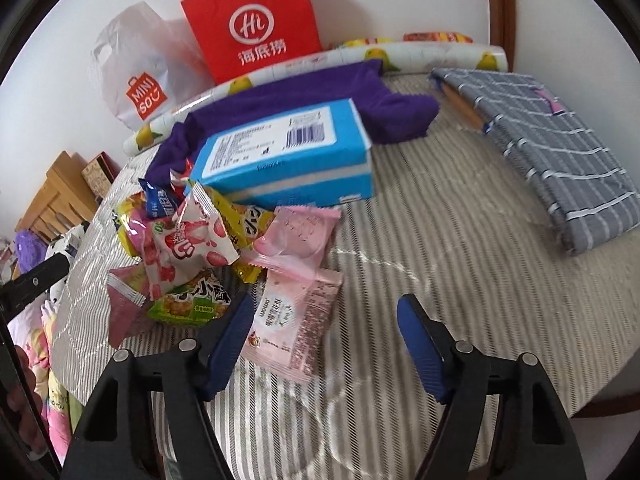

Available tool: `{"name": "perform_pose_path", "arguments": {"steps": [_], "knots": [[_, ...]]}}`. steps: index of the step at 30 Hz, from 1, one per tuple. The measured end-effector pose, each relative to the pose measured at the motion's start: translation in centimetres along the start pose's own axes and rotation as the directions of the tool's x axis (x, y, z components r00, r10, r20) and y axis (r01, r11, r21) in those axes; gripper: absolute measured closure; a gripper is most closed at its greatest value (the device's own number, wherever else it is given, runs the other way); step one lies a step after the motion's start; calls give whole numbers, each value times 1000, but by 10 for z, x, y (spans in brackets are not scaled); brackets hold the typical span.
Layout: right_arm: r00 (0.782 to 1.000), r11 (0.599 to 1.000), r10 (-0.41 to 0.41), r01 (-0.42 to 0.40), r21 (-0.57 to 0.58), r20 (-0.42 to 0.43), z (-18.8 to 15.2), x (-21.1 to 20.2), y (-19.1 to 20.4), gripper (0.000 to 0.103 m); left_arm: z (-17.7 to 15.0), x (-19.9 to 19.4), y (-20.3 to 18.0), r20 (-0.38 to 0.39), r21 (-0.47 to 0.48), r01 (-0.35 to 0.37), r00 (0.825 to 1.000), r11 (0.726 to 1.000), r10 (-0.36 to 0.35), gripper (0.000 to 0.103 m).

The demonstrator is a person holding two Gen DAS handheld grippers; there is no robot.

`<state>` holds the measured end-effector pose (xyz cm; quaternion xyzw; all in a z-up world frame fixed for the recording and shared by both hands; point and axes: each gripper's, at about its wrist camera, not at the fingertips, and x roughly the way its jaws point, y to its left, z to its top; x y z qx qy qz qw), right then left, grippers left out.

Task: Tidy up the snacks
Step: 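Grasp a pink snack packet with the right tool while the left tool grasps a pink chip bag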

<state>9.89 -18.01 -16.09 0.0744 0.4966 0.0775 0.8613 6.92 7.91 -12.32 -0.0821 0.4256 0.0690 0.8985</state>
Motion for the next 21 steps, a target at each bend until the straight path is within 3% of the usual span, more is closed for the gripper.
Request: {"name": "perform_pose_path", "arguments": {"steps": [4, 11, 16, 21], "knots": [[1000, 1000, 2, -2, 1, -31, -1, 16, 7, 33, -2, 5, 3, -7, 0, 39, 999, 999, -39, 8], [999, 999, -4, 2, -52, -37, -7, 32, 12, 35, -10, 18, -11, -58, 36, 180, 982, 983, -177, 6], [999, 996, 6, -10, -85, -46, -10, 25, 3, 52, -13, 33, -26, -101, 76, 199, 976, 977, -191, 6], [999, 996, -18, 15, -87, -34, -12, 17, -14, 53, -15, 48, -34, -137, 79, 223, 968, 972, -211, 8]]}}
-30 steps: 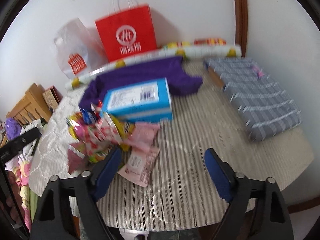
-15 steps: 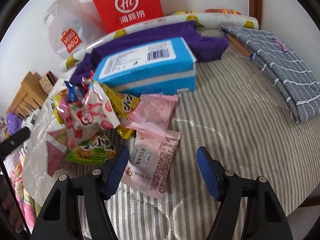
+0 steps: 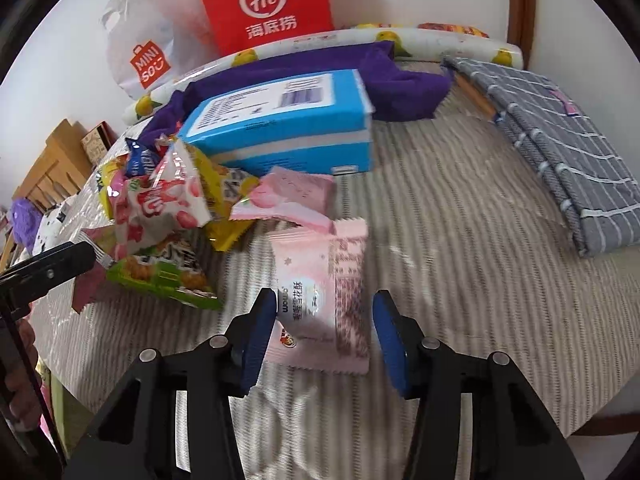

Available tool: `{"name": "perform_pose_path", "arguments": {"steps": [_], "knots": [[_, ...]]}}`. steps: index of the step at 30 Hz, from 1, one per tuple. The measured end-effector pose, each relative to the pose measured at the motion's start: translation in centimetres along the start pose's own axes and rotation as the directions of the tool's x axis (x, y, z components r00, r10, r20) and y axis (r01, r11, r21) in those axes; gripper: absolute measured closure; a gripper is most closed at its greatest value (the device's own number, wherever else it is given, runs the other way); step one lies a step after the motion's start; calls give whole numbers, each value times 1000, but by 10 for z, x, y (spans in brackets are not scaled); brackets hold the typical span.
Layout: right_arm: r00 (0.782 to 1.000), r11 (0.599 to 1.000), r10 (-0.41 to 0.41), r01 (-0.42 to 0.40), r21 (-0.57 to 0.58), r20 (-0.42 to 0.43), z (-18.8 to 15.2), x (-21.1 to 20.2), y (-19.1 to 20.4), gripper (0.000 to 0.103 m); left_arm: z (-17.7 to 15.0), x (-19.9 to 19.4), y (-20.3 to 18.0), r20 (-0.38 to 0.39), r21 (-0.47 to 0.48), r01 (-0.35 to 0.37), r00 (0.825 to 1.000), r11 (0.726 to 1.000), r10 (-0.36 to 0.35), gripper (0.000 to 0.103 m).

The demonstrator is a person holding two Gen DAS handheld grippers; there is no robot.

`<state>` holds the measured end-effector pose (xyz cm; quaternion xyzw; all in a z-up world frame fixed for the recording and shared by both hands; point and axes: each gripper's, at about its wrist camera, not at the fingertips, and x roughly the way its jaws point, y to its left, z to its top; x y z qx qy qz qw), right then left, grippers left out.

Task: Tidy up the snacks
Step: 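Grasp a pink snack packet with the right tool while the left tool grasps a pink chip bag, then carry both packets over the purple towel with both tools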

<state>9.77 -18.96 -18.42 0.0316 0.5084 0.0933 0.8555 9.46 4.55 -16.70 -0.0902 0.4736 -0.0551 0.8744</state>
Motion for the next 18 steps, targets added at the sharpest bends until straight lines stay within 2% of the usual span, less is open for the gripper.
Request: {"name": "perform_pose_path", "arguments": {"steps": [4, 6, 9, 12, 14, 18], "knots": [[999, 999, 37, -37, 23, -9, 2, 3, -9, 53, -1, 13, -3, -10, -11, -5, 1000, 1000, 5, 9], [999, 999, 31, -31, 26, -7, 4, 5, -9, 53, -2, 17, -3, -29, -12, 0, 1000, 1000, 0, 21], [1000, 1000, 16, -16, 7, -3, 7, 9, -4, 54, -2, 17, 0, -32, -17, 7, 999, 1000, -8, 29], [1000, 999, 9, -8, -45, 2, 9, 9, 3, 61, -3, 11, 1, -27, -7, 22, 999, 1000, -22, 39], [1000, 998, 15, -15, -53, 3, 11, 5, 3, 64, -3, 8, 1, -17, 3, 19, 1000, 1000, -19, 40], [1000, 998, 26, -25, -63, 12, 13, -8, 4, 65, -5, -1, 2, -10, 9, 19, 1000, 1000, -19, 41]]}}
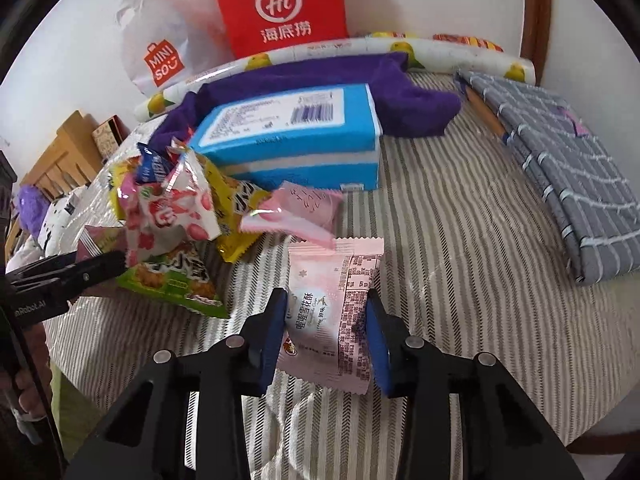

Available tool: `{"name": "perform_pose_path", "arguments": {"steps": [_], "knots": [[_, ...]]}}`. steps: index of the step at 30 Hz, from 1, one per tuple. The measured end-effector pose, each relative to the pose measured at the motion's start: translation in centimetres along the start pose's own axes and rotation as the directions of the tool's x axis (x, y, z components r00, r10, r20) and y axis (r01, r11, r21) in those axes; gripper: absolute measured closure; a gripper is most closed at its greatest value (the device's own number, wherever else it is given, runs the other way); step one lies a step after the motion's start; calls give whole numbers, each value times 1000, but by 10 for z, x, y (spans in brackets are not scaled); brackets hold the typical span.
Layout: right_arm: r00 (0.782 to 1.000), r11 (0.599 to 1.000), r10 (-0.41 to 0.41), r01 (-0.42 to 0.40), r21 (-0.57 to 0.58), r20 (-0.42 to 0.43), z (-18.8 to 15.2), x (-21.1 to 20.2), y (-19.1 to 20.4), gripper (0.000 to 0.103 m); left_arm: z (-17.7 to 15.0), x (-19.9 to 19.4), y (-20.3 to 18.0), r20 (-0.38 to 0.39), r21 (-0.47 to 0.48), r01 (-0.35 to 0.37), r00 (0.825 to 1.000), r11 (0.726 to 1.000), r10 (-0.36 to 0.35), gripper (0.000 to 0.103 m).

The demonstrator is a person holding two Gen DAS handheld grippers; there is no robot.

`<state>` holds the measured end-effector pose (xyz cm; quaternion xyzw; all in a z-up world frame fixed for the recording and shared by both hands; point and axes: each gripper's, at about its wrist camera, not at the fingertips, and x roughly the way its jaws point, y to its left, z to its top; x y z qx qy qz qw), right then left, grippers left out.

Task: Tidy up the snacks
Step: 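Carry both packets over the purple towel with both tools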

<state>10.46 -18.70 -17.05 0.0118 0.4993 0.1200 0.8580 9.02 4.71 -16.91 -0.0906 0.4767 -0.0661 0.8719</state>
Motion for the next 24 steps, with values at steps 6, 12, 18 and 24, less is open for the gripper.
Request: {"name": "perform_pose_path", "arguments": {"steps": [6, 12, 18, 24], "knots": [[999, 1000, 3, -2, -26, 32, 1, -22, 7, 65, -1, -17, 7, 22, -22, -2, 1000, 1000, 3, 41], [999, 1000, 0, 1, -26, 53, 1, -37, 9, 65, 1, -37, 12, 60, -53, 13, 998, 998, -10, 41], [996, 1000, 6, -5, -13, 93, 11, -54, 5, 65, 14, -53, 4, 90, -60, 45, 995, 997, -39, 41], [991, 1000, 8, -6, -17, 134, 29, -70, 5, 65, 37, -63, -17, 111, -27, 54, 992, 998, -51, 41]]}}
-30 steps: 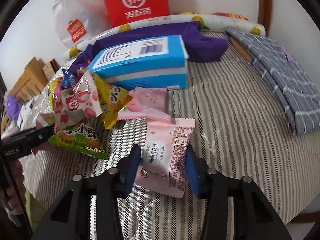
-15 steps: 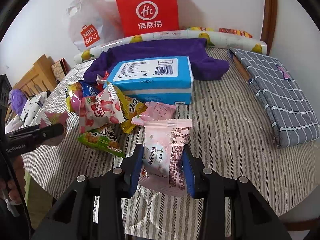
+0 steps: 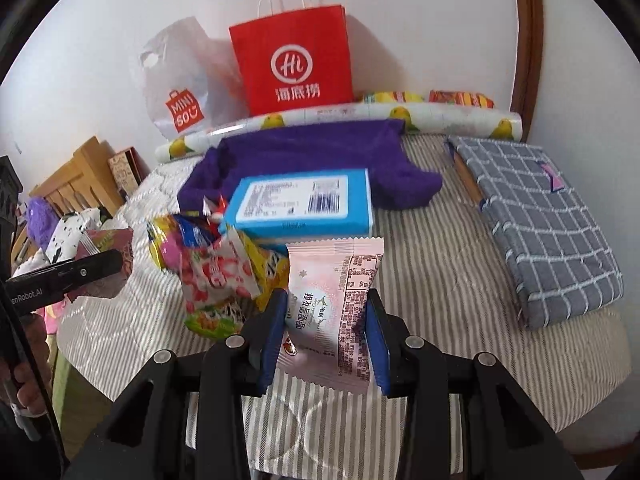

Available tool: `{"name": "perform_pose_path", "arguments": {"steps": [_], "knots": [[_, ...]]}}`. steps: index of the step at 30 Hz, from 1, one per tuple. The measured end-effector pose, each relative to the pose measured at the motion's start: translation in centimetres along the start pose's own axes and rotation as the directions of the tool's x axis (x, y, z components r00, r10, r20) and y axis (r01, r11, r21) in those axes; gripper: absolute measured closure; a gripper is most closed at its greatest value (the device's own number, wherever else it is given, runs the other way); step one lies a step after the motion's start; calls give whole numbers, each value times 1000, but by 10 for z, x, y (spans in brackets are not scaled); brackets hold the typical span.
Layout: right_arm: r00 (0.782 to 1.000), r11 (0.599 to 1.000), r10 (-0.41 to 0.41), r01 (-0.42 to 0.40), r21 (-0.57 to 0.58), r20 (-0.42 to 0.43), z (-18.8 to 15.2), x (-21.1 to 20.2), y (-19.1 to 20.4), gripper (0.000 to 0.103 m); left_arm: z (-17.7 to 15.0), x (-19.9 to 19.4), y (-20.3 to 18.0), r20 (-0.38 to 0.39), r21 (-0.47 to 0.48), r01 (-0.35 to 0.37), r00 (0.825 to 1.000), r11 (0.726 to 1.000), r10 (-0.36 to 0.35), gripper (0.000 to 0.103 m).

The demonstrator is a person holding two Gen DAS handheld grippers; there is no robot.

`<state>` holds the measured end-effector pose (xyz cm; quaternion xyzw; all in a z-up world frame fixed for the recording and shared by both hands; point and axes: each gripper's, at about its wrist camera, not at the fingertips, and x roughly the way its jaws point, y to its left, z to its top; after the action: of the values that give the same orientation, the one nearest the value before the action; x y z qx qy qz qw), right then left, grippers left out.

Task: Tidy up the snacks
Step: 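Carry both packets over the purple towel with both tools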

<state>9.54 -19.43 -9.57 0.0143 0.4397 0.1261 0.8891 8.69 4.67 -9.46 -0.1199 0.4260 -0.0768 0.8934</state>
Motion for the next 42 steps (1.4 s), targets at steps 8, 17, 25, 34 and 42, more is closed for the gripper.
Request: {"name": "perform_pose_path", "arguments": {"steps": [8, 17, 25, 34, 42], "knots": [[999, 1000, -5, 5, 1, 42, 35, -7, -1, 65, 36, 1, -22, 21, 39, 6, 1000, 999, -7, 41], [998, 1000, -21, 21, 6, 61, 70, 5, -3, 65, 77, 17, -38, 33, 91, -1, 999, 996, -2, 41], [997, 999, -28, 27, 20, 73, 106, 32, -10, 65, 110, 44, -28, 23, 104, -22, 1000, 994, 20, 41], [995, 998, -57, 56, 12, 83, 146, 64, -17, 65, 148, 79, -22, 10, 117, -8, 1000, 993, 7, 41], [994, 998, -68, 67, 10, 82, 168, 93, -24, 65, 178, 113, -24, -11, 147, 14, 1000, 989, -13, 41]]}}
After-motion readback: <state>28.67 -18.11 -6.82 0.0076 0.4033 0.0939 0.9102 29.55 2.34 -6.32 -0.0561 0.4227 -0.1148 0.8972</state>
